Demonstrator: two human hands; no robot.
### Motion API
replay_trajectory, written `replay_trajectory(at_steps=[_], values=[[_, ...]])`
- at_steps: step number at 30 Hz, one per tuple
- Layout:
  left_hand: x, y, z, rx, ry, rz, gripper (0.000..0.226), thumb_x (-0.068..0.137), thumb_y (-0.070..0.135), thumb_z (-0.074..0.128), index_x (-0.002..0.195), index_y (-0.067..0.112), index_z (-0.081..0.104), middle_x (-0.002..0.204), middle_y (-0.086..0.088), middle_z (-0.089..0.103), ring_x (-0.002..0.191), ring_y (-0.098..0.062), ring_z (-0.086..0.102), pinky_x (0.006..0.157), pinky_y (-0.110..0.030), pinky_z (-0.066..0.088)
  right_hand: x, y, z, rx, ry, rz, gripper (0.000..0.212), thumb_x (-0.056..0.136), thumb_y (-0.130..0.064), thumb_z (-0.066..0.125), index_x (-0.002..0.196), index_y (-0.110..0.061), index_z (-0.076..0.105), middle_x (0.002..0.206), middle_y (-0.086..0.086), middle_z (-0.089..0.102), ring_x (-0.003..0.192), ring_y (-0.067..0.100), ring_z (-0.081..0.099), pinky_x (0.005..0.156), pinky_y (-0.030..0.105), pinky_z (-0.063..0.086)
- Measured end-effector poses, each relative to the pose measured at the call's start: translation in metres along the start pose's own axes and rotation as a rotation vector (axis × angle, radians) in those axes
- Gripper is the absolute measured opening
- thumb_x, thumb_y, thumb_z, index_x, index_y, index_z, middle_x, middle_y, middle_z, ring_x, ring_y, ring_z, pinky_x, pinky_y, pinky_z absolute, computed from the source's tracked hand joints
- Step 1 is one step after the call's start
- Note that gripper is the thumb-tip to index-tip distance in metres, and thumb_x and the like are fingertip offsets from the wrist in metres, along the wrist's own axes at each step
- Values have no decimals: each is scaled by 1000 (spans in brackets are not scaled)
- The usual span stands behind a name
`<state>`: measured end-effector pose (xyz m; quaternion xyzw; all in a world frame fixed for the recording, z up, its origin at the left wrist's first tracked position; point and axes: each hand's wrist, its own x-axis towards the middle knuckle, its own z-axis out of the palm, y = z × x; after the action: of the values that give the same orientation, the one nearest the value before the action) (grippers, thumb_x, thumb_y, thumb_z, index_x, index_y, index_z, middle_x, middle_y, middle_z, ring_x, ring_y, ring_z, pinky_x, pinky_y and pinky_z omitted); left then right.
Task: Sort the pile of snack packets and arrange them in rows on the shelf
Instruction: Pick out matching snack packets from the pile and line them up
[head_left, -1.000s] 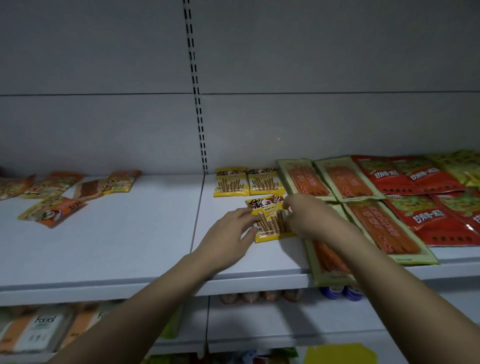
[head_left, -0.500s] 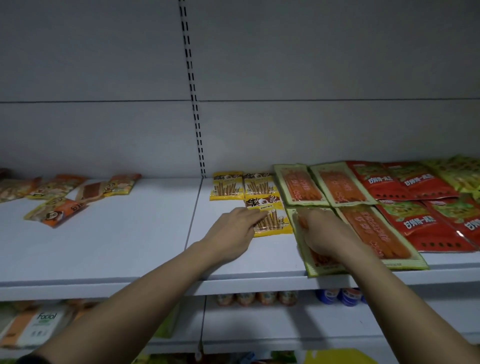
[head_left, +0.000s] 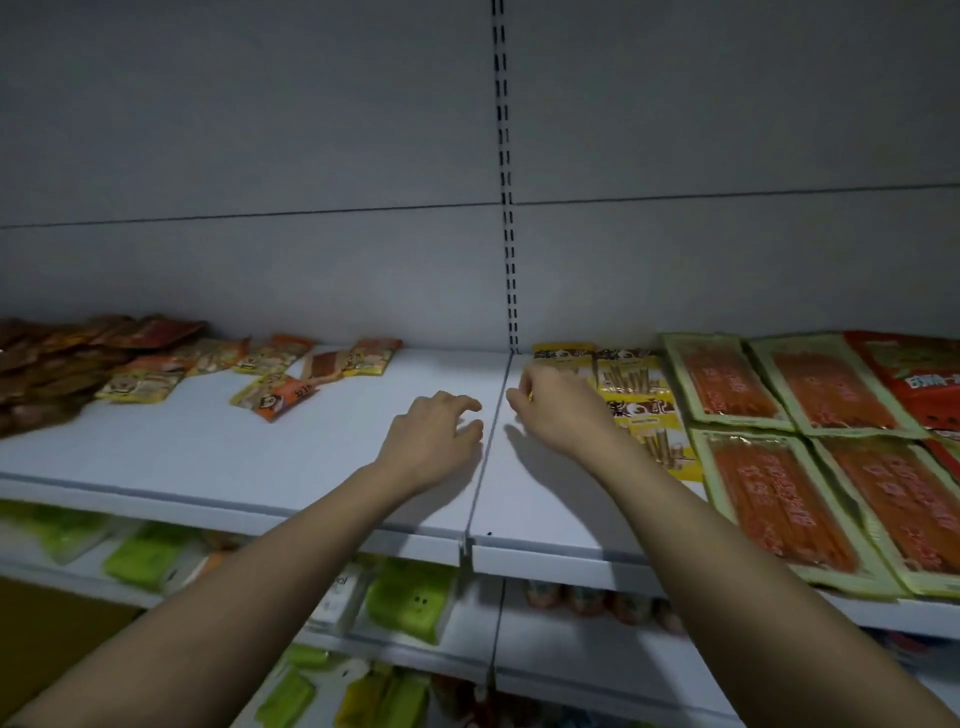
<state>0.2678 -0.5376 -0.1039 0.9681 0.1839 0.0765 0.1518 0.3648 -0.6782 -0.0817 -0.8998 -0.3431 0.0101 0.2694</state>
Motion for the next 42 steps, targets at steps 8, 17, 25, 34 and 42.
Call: replay_trajectory(at_steps=[8, 17, 25, 34, 42], values=[[-34, -99, -55, -9, 74, -180, 38, 101, 43, 44, 133, 29, 59, 140, -3, 58, 127, -25, 52, 104, -45, 44, 6, -87, 49, -60, -156, -94, 33, 100, -35, 43, 91, -7, 58, 93, 11, 63, 86, 33, 58, 70, 37, 45], [-148, -251, -127, 38, 99, -328, 42, 101, 49, 44, 135, 28, 58, 137, -5, 58, 123, -26, 54, 100, -45, 47, -10, -251, 133, -78, -279, -242, 34, 100, -34, 46, 98, -6, 65, 96, 11, 66, 86, 31, 61, 72, 38, 47], [-232, -364, -198, 67, 139, -421, 44, 100, 53, 42, 134, 29, 58, 127, -2, 65, 112, -23, 59, 89, -42, 54, -28, -422, 199, -40, -382, -402, 27, 99, -36, 51, 96, -14, 66, 94, 8, 65, 86, 28, 61, 71, 36, 49], [-201, -461, -234, 36, 204, -494, 43, 98, 52, 48, 131, 28, 60, 117, 3, 68, 110, -19, 60, 88, -36, 52, 44, -501, 248, -14, -430, -470, 27, 96, -31, 53, 99, -9, 67, 92, 10, 69, 87, 29, 64, 77, 41, 53], [-140, -554, -264, -16, 243, -599, 36, 96, 50, 51, 122, 31, 65, 121, 5, 67, 100, -20, 63, 84, -36, 54, 155, -558, 290, 86, -468, -555, 25, 97, -28, 55, 88, -8, 67, 74, 4, 63, 71, 23, 59, 64, 35, 44]])
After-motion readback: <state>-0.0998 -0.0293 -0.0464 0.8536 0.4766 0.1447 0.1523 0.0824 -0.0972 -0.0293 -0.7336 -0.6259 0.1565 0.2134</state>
